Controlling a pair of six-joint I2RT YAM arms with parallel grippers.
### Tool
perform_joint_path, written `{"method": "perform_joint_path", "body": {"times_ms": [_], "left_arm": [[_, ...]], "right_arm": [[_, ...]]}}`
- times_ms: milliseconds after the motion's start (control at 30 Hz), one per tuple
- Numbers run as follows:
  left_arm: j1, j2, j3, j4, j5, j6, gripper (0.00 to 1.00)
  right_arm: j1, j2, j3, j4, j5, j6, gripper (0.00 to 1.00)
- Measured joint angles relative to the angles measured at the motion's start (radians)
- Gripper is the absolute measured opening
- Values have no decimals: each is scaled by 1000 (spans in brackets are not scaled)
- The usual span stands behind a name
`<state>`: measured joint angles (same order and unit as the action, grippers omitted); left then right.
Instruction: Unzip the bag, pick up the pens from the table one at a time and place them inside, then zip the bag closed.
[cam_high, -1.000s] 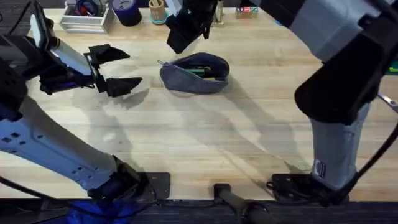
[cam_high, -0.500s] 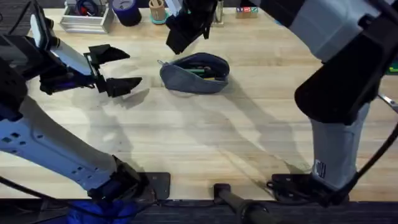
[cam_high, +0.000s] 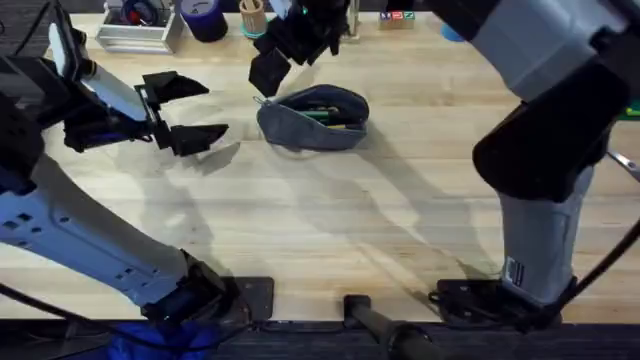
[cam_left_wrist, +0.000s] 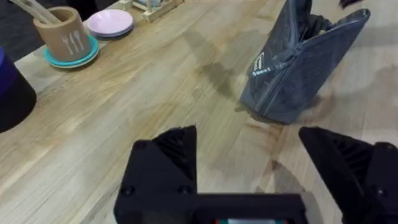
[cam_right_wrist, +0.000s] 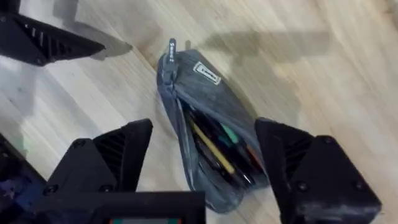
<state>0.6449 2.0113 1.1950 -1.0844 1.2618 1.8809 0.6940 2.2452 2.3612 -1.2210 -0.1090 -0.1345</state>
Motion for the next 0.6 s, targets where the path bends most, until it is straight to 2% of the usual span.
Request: {"method": "perform_joint_path", "body": {"times_ms": [267, 600], "left_arm": [[0, 0, 0, 0, 0, 0, 993], [0, 0, 0, 0, 0, 0, 993]], "right_arm": [[33, 0, 125, -138, 69, 0, 995], [66, 0, 142, -116, 87, 0, 996]]}}
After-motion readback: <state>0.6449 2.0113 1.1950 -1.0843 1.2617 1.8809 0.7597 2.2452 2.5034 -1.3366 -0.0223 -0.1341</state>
